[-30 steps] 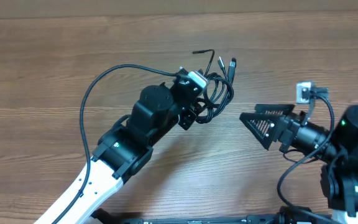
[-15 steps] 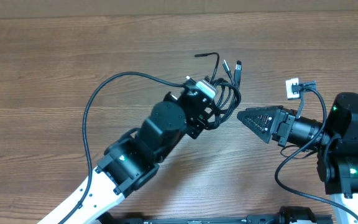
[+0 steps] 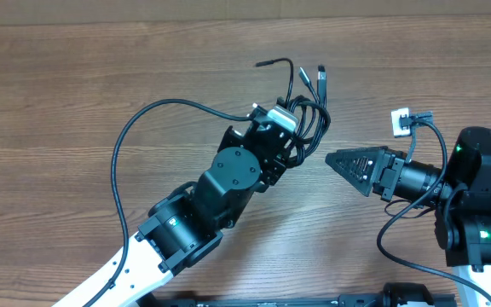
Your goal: Untangle cables
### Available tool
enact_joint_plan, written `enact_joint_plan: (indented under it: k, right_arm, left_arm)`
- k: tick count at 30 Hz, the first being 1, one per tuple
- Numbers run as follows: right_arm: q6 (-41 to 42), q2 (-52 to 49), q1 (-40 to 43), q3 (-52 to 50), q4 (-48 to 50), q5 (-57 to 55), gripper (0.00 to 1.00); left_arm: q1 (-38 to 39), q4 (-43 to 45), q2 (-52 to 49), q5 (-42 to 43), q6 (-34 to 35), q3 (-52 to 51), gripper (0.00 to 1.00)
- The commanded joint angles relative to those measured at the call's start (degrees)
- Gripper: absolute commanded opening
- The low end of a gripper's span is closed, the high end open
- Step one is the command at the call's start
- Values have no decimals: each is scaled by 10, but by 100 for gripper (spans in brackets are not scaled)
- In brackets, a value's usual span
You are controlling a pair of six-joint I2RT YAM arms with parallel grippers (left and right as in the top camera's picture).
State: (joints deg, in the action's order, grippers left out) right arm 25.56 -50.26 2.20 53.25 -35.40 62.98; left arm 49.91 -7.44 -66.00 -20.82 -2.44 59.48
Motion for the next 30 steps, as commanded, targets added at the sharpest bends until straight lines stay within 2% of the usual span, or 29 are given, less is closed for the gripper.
enact_joint_plan:
  k: [1, 6, 11, 16, 24, 30]
  right_arm:
    - [-1, 3, -3, 11, 2, -4, 70]
    - [-1, 3, -3, 11, 11, -5, 67]
    - [-1, 3, -3, 11, 39, -5, 59]
    - [-1, 2, -3, 11, 49, -5, 44]
    - [0, 2, -3, 11, 49, -5, 4]
    - [0, 3, -3, 11, 36, -3, 4]
  left_arm:
    - [4, 15, 13, 35, 15, 5, 4]
    - [6, 16, 12, 54, 61, 5, 4]
    - [19, 26, 12, 56, 63, 5, 4]
    - [31, 26, 11, 57, 63, 5, 4]
    - [41, 44, 8, 53, 63, 5, 4]
    - [41, 47, 7, 51, 63, 5, 4]
